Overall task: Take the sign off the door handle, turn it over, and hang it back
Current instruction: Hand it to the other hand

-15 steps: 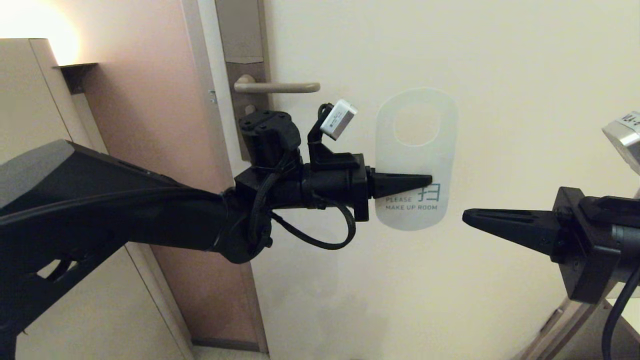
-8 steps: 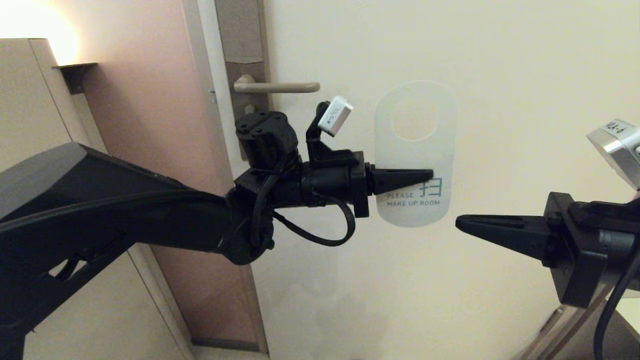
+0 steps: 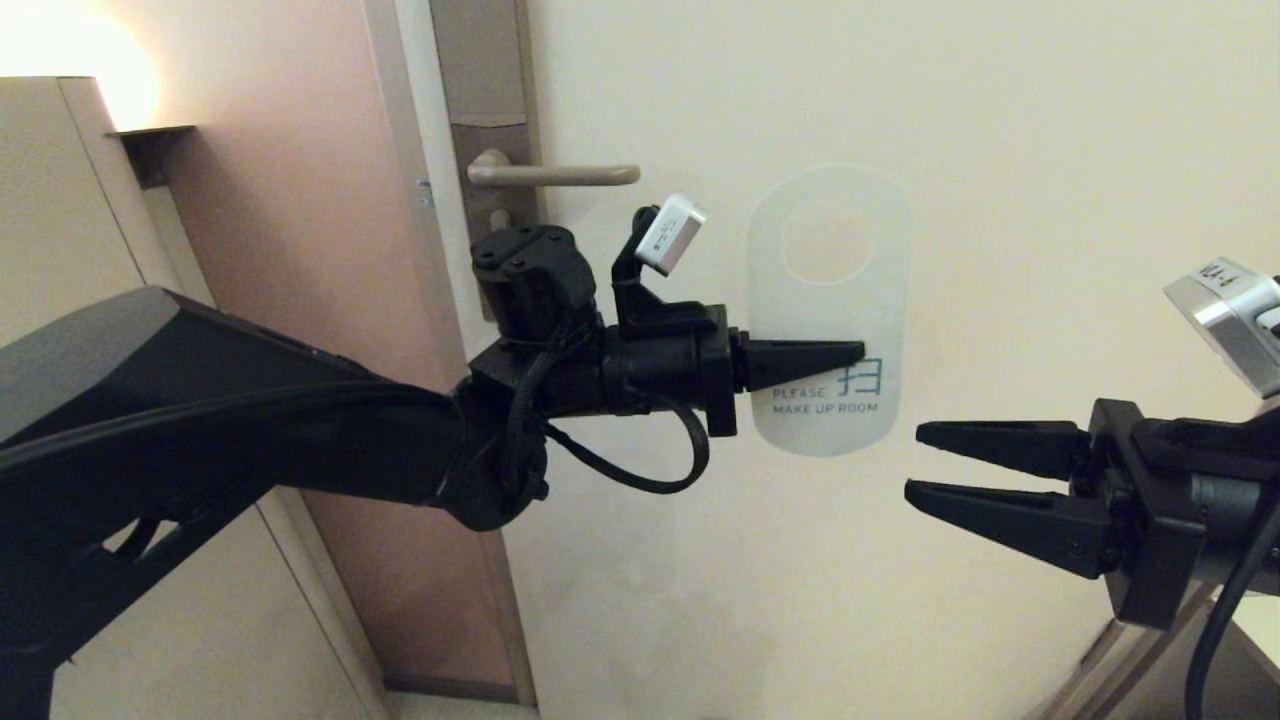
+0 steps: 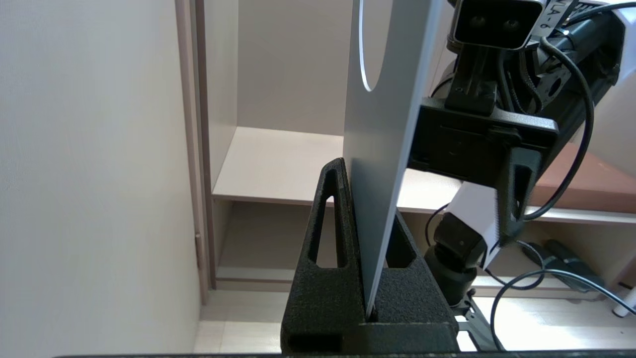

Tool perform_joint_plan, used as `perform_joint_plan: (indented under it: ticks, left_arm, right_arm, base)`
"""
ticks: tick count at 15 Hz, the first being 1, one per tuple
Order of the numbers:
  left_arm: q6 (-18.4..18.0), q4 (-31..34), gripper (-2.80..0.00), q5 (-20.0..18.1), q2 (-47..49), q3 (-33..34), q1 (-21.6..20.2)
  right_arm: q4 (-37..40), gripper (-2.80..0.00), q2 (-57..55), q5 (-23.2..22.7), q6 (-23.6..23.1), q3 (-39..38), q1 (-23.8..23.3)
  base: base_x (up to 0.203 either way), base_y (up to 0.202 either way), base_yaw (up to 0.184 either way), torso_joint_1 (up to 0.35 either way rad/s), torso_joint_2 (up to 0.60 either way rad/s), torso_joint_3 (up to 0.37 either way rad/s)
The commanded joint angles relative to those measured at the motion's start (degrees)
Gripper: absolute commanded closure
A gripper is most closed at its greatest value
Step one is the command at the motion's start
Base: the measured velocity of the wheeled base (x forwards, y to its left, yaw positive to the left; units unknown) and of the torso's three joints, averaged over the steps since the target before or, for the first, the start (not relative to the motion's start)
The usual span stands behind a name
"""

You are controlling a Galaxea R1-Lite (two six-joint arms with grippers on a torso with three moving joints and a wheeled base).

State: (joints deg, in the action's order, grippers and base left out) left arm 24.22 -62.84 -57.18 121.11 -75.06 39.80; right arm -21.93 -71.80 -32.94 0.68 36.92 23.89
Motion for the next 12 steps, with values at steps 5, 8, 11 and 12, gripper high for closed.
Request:
perform_joint_plan:
  ticks: [5, 8, 11, 12]
  left_arm:
    - [3.47, -8.31, 0.0, -0.2, 1.02, -0.1, 0.58]
    - [7.59, -13.79, 0.0, 0.19, 1.09, -0.09, 1.72]
    - [8.08, -14.5, 0.0, 3.67, 1.45, -0.2, 3.46]
    - [8.35, -14.5, 0.0, 5.78, 1.49, -0.19, 3.91]
  right_arm:
    - [-0.13, -2.8, -0.36, -0.11, 0.11, -0.08, 0.01]
    - [-0.57, -2.8, -0.71, -0.11, 0.18, 0.43, 0.01]
    - [-7.19, -2.8, -2.28, -0.11, 2.01, 0.2, 0.01]
    - [-8.69, -2.8, -2.37, -0.11, 3.39, 0.01, 0.01]
  base:
    - [0.0, 0.0, 0.0, 0.0, 0.0, 0.0]
    - [0.0, 0.0, 0.0, 0.0, 0.0, 0.0]
    - [0.0, 0.0, 0.0, 0.0, 0.0, 0.0]
    - [0.0, 0.0, 0.0, 0.0, 0.0, 0.0]
